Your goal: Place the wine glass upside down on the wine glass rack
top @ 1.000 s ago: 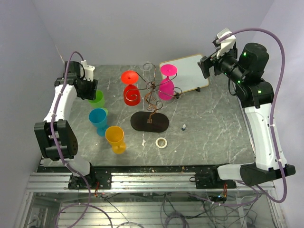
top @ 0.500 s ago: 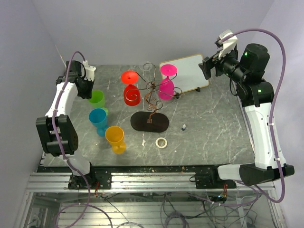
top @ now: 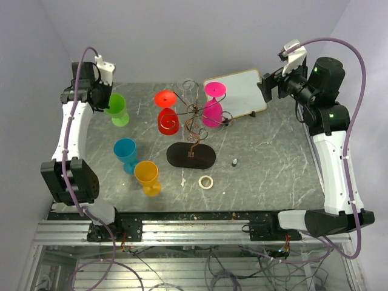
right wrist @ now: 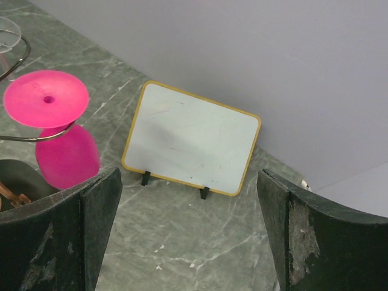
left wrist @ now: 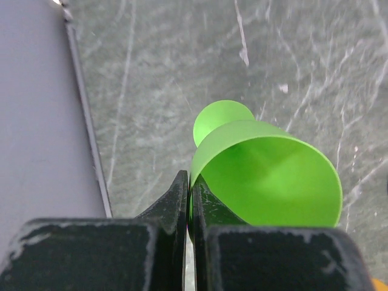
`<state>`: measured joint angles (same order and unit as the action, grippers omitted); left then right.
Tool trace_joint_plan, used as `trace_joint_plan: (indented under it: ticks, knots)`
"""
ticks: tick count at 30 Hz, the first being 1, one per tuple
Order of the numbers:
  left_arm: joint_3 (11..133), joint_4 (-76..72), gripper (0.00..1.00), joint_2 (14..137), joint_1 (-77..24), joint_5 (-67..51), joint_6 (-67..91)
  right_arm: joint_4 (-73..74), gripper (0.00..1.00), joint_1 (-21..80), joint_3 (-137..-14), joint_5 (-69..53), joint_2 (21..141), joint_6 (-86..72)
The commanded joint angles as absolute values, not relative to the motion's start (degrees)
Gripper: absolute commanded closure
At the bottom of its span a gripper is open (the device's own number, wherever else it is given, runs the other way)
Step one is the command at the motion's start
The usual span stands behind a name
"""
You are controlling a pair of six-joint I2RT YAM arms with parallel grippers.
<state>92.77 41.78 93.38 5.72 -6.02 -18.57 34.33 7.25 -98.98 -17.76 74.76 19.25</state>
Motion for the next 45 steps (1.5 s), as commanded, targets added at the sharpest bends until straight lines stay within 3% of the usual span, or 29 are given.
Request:
trace_joint_plan:
  ticks: [1, 14, 25, 30, 36, 45]
  knots:
    - [96.9, 36.0, 0.93, 87.3, 6.2, -7.7, -14.8, 33.1, 0.06, 5.3, -98.0, -19.4, 74.0, 17.8]
    - [109.2, 30.5, 0.93, 80.3, 6.2, -23.1, 5.4, 34.9, 0.05, 3.2, -101.1, -30.6, 74.9, 16.4]
    - [116.0, 16.2, 0.93, 80.0, 2.0, -35.0, 30.1, 27.0, 0.14, 3.1, -104.5, -43.6, 77.1, 1.8]
    - [116.2, 13.8, 0.93, 81.0, -6.1, -34.1, 31.8, 17.6, 0.19, 3.5, -104.3, -49.3, 79.7, -10.2]
    - [114.1, 9.9, 0.93, 82.3, -8.8, -36.5, 35.0, 8.9, 0.22, 5.6, -103.9, -53.3, 81.8, -21.3]
    - [113.2, 10.6, 0.93, 82.6, -12.1, -35.5, 31.9, 11.7, 0.25, 10.9, -107.2, -48.5, 83.4, -19.6]
